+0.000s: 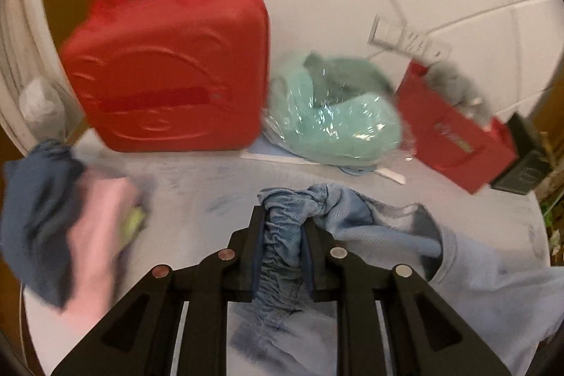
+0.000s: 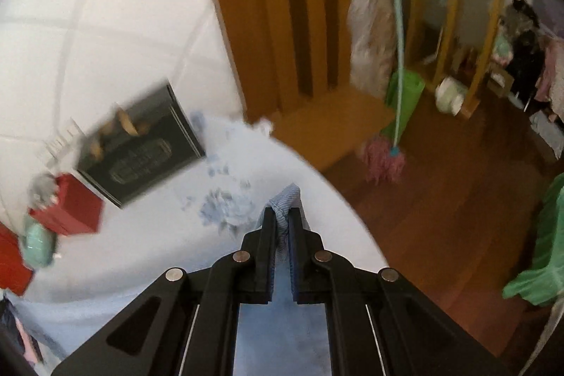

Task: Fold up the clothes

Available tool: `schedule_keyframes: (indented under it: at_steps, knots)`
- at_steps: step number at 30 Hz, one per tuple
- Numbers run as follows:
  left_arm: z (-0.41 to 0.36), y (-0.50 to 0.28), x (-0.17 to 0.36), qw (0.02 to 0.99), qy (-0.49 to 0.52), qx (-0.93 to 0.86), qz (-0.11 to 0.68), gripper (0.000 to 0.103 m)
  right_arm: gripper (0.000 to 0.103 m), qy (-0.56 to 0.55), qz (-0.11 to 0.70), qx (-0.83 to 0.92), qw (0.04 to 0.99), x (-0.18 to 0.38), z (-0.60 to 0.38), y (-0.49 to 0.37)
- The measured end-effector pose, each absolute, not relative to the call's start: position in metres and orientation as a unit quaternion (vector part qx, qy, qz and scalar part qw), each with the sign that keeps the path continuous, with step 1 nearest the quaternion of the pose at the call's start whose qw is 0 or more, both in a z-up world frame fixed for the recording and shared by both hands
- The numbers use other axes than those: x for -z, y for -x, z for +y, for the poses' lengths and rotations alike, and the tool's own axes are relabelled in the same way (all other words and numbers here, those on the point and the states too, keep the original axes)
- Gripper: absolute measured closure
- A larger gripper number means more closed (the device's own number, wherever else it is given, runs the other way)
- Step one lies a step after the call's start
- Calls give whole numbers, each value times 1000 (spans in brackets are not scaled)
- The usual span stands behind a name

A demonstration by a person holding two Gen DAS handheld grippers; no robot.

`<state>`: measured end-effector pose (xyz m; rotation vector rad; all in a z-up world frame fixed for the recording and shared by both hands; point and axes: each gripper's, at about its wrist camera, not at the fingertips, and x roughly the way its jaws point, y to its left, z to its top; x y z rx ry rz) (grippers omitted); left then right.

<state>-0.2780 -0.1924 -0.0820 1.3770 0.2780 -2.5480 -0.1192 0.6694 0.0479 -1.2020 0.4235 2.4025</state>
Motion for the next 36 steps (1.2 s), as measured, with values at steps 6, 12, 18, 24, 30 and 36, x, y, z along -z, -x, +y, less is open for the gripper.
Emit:
schedule_keyframes:
  at_steps: [6, 12, 18, 24, 30, 36]
  knots:
    - [-164, 362, 143, 128, -496, 857, 60, 71, 89, 482, 162, -824, 251, 66, 687, 250]
    - [-155, 331, 121, 106, -470, 876, 14, 36, 41, 488, 160, -819, 256, 105, 676, 271]
    - [-186, 252, 133, 122, -509, 852, 6, 35, 28, 457, 170, -836, 251, 87, 670, 205]
    - [-200, 198, 166, 107, -552, 826, 48, 35, 28, 496, 161, -823, 225, 95, 645, 120]
    - [-190, 180, 179, 76, -559, 822, 78, 35, 26, 539, 170, -794, 223, 112, 625, 36]
    - [-184, 178, 182, 56, -565, 815, 114, 35, 23, 558, 177, -781, 217, 112, 608, -34]
